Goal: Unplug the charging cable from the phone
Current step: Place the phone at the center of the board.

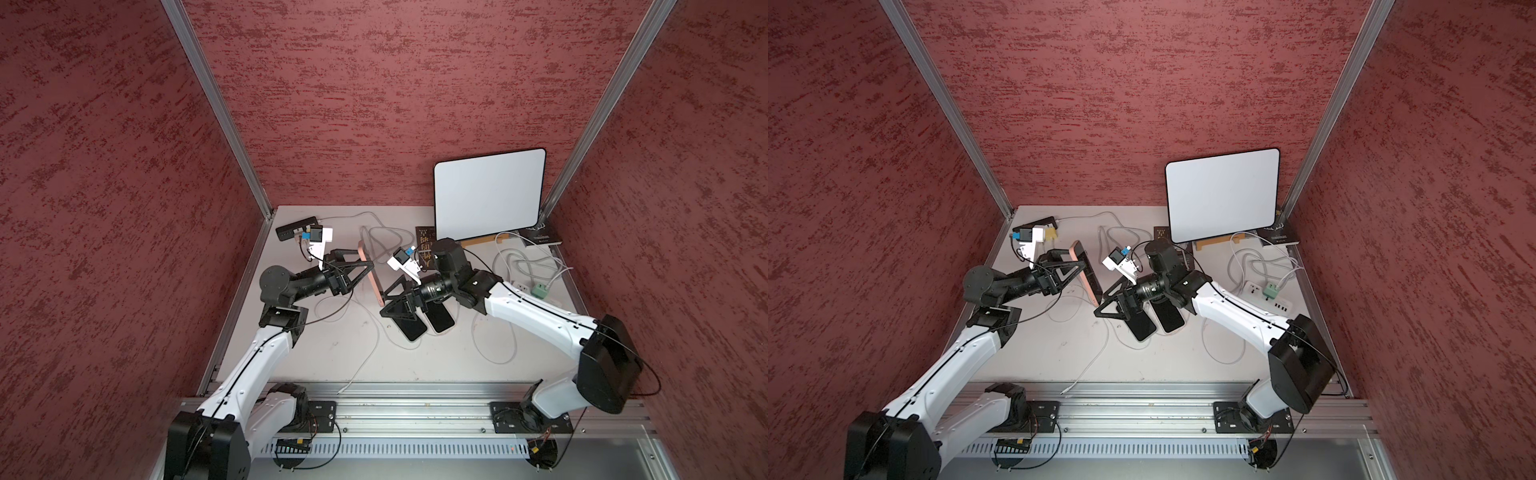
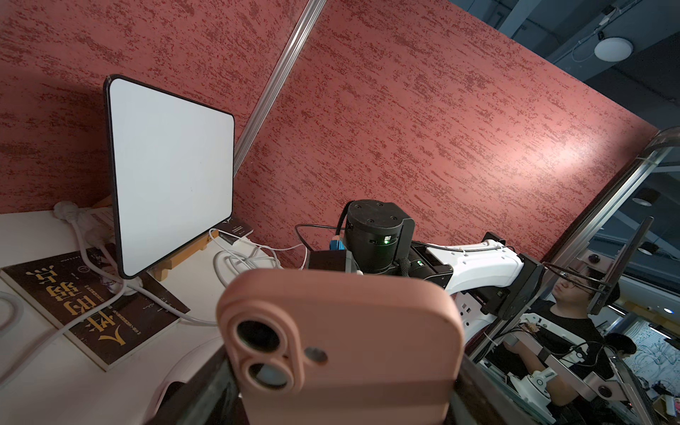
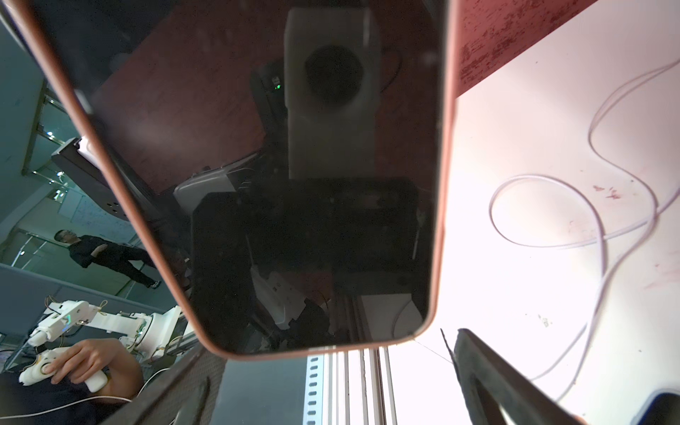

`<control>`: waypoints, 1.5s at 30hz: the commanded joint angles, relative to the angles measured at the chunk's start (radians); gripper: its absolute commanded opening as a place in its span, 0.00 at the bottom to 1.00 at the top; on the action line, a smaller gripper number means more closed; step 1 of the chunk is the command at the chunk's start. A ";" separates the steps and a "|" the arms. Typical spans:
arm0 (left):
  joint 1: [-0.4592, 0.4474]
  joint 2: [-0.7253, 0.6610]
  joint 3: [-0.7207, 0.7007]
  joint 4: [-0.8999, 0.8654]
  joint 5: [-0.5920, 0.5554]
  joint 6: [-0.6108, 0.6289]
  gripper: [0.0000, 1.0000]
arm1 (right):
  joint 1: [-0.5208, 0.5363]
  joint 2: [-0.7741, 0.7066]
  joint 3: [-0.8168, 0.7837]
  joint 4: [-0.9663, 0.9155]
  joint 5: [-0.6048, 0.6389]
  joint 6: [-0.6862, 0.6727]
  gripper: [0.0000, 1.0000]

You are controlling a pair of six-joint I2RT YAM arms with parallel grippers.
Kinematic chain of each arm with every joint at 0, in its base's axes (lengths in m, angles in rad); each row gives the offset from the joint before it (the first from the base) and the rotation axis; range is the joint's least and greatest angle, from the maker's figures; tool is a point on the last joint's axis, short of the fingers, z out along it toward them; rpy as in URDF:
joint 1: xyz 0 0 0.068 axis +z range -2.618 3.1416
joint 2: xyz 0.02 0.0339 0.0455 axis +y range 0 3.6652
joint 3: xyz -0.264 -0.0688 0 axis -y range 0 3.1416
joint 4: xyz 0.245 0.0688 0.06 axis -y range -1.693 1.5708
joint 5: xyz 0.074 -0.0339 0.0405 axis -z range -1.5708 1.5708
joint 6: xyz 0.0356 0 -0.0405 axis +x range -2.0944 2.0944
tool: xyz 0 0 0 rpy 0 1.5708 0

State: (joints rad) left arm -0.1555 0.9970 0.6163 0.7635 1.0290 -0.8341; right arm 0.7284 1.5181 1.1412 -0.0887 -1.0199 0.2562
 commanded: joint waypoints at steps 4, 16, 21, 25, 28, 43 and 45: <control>-0.008 0.006 -0.009 0.056 0.005 -0.004 0.16 | -0.007 0.033 0.061 0.110 -0.030 0.087 0.99; -0.012 0.017 -0.015 0.057 0.005 -0.003 0.16 | -0.006 0.065 0.080 0.243 -0.088 0.172 0.98; -0.013 0.019 -0.015 0.059 0.005 -0.003 0.16 | -0.006 0.067 0.080 0.254 -0.089 0.179 0.90; -0.013 0.019 -0.016 0.059 0.006 -0.003 0.16 | -0.006 0.070 0.082 0.258 -0.092 0.184 0.80; -0.013 0.019 -0.017 0.059 0.005 -0.003 0.17 | -0.006 0.073 0.081 0.267 -0.097 0.191 0.71; -0.007 0.008 -0.020 0.022 -0.015 0.020 0.85 | -0.006 0.082 0.068 0.282 -0.111 0.206 0.22; -0.009 -0.011 -0.016 -0.044 -0.050 0.054 0.99 | -0.006 0.082 0.070 0.247 -0.088 0.185 0.19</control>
State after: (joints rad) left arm -0.1646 1.0149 0.6018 0.7650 1.0183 -0.8356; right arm 0.7246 1.5993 1.1885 0.1555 -1.1042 0.4450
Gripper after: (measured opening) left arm 0.964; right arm 0.800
